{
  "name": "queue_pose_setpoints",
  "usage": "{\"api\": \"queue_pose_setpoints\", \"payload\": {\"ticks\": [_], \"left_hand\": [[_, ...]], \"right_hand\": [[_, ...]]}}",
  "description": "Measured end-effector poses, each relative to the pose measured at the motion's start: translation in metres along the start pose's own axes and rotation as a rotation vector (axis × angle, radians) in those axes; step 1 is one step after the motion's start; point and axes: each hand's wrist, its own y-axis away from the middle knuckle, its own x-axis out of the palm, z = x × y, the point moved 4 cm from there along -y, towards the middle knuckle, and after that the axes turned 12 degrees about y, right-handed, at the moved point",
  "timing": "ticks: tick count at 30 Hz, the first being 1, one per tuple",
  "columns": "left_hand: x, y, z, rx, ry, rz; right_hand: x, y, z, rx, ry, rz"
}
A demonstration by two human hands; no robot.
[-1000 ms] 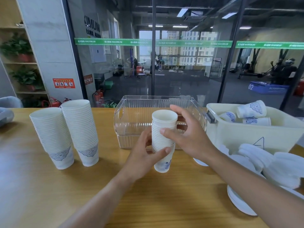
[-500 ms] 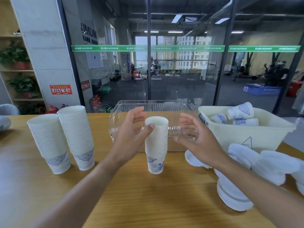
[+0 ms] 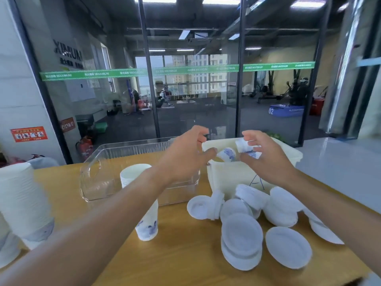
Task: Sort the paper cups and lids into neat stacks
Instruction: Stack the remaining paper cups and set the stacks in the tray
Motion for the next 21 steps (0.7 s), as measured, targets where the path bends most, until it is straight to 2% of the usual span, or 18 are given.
{"api": "queue_pose_setpoints", "payload": {"ticks": [5,11,17,21], "left_hand": [[0.048,-0.042,0.011,-0.048,-0.132,0.171],[0.075,-0.085,0.032,-0.096,-0.211,0.232],[0.096,-0.118,0.045,-0.137,-0.403,0.335],[0.109,-0.132,0.052,-0.15,-0.555,0.374]], "right_hand": [[-0.008,-0.027,-0.047,0.07,0.162,0.04],[-0.003,-0.061,-0.092,0.187,0.276,0.056],[-0.003,-0.099,-0.111,0.272,0.335,0.231],[-0.006,-0.124,-0.113,0.249,0.267,0.316]]}}
